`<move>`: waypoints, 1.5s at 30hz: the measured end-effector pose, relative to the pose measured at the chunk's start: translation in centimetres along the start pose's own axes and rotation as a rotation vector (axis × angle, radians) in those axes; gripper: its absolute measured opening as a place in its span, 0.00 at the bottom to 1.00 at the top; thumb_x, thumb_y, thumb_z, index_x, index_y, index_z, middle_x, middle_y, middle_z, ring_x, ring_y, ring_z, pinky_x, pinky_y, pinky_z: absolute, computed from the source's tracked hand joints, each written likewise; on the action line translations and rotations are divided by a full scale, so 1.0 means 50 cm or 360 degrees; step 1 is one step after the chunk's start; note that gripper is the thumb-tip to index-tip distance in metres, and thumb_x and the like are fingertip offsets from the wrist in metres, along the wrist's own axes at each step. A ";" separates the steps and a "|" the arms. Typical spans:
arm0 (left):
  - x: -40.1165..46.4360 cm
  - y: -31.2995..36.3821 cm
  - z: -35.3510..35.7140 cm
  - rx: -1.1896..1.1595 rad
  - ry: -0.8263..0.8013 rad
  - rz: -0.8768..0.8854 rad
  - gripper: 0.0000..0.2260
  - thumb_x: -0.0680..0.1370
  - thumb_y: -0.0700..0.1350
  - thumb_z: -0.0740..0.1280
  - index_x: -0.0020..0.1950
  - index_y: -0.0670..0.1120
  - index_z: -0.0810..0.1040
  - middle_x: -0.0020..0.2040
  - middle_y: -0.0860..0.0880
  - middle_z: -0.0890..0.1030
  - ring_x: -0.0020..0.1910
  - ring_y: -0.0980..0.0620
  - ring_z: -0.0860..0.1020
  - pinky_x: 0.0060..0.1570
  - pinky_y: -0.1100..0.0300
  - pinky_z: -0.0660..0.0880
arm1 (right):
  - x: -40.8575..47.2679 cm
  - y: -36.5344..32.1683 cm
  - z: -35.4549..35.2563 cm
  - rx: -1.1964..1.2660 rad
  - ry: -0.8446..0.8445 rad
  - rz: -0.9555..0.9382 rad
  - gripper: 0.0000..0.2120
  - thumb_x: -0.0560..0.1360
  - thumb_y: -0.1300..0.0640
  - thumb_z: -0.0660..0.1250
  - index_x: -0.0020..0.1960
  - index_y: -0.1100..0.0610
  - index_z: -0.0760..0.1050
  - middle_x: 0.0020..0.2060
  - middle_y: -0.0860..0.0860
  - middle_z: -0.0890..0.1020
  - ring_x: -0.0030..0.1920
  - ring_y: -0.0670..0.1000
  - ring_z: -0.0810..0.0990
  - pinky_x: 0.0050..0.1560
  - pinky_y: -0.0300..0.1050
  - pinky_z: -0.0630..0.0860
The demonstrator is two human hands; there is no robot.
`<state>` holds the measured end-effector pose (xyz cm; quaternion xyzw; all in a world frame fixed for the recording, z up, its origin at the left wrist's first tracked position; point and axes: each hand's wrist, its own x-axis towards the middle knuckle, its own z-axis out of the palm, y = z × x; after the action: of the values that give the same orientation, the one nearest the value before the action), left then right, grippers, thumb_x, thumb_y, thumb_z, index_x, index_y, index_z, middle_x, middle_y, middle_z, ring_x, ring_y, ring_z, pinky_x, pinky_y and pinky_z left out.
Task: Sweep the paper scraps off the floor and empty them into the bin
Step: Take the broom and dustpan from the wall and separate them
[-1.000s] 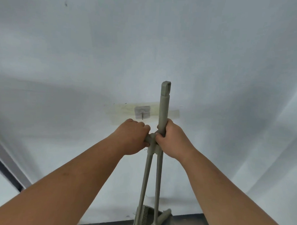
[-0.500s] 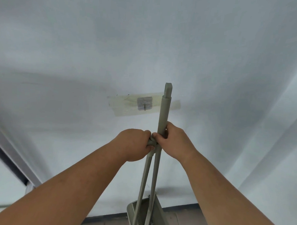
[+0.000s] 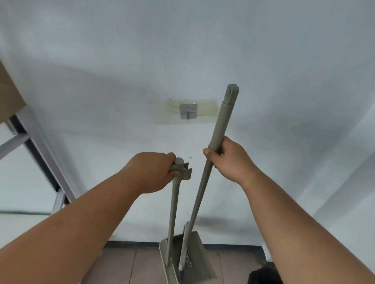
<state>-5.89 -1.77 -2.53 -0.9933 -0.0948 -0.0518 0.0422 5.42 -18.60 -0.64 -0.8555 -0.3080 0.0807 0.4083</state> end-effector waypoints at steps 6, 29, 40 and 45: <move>-0.069 0.091 0.041 -0.0090 0.0005 -0.0126 0.15 0.78 0.57 0.56 0.53 0.46 0.69 0.41 0.51 0.75 0.38 0.48 0.73 0.40 0.55 0.73 | -0.070 0.045 0.010 -0.0017 -0.0203 0.0030 0.09 0.76 0.47 0.65 0.53 0.50 0.71 0.39 0.43 0.76 0.38 0.46 0.76 0.38 0.39 0.70; -0.359 0.218 0.380 -0.0354 -0.0489 -0.0635 0.16 0.78 0.56 0.59 0.55 0.44 0.69 0.48 0.45 0.79 0.45 0.42 0.79 0.36 0.54 0.71 | -0.266 0.293 0.271 0.1402 -0.0670 0.1747 0.11 0.81 0.60 0.53 0.47 0.66 0.70 0.39 0.59 0.75 0.25 0.60 0.82 0.34 0.52 0.82; -0.523 0.238 0.478 -0.0565 -0.0747 -0.0937 0.13 0.77 0.56 0.61 0.47 0.46 0.71 0.44 0.46 0.79 0.39 0.46 0.75 0.37 0.55 0.72 | -0.441 0.316 0.381 0.1071 -0.1175 0.2016 0.11 0.77 0.70 0.59 0.37 0.62 0.68 0.27 0.56 0.72 0.17 0.46 0.74 0.20 0.33 0.75; -0.599 0.247 0.491 -0.0462 -0.0711 -0.1065 0.17 0.79 0.55 0.57 0.56 0.42 0.71 0.50 0.42 0.77 0.47 0.41 0.78 0.38 0.52 0.70 | -0.538 0.308 0.417 0.0541 -0.1490 0.1805 0.11 0.75 0.70 0.59 0.36 0.61 0.66 0.28 0.54 0.68 0.19 0.45 0.71 0.19 0.33 0.71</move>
<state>-30.46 -17.05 -31.08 -0.8903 -0.4103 0.1409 -0.1389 -17.07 -28.37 -28.84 -0.6846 0.0549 0.6799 0.2570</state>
